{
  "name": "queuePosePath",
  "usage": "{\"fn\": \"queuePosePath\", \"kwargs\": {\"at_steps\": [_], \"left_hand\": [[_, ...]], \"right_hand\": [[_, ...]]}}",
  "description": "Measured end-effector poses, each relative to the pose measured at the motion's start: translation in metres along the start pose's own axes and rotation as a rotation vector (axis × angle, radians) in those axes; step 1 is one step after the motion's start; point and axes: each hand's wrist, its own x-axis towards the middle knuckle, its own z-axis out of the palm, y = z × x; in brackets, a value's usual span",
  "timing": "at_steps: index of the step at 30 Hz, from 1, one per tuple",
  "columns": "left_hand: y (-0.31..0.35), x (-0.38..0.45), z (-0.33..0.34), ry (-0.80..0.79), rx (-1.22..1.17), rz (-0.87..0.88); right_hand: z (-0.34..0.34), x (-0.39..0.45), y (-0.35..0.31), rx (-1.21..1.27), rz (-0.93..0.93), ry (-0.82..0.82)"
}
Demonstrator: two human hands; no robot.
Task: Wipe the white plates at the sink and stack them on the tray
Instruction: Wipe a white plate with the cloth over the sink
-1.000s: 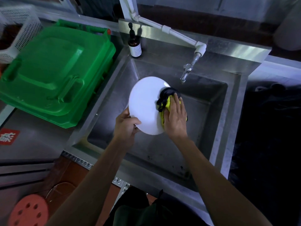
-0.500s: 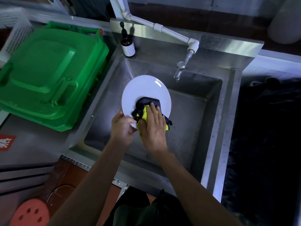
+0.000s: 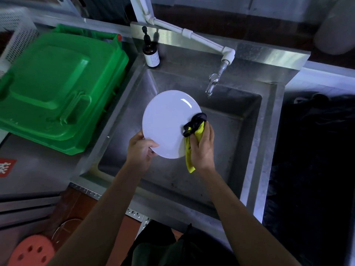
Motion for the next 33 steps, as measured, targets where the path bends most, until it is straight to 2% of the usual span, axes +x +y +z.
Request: {"fn": "queuePosePath", "kwargs": {"at_steps": [7, 19, 27, 33], "left_hand": [[0.005, 0.01, -0.024, -0.169, 0.209, 0.008], [0.034, 0.035, -0.024, -0.225, 0.607, 0.031], [0.057, 0.043, -0.011, -0.365, 0.844, 0.177], [0.062, 0.048, 0.005, -0.44, 1.068, 0.192]], "right_hand": [[-0.02, 0.024, 0.005, -0.034, -0.005, -0.05], [-0.036, 0.053, -0.007, -0.162, -0.073, -0.139], [-0.039, 0.063, -0.025, -0.292, -0.268, -0.168], [-0.033, 0.053, -0.036, -0.406, -0.492, -0.15]]}}
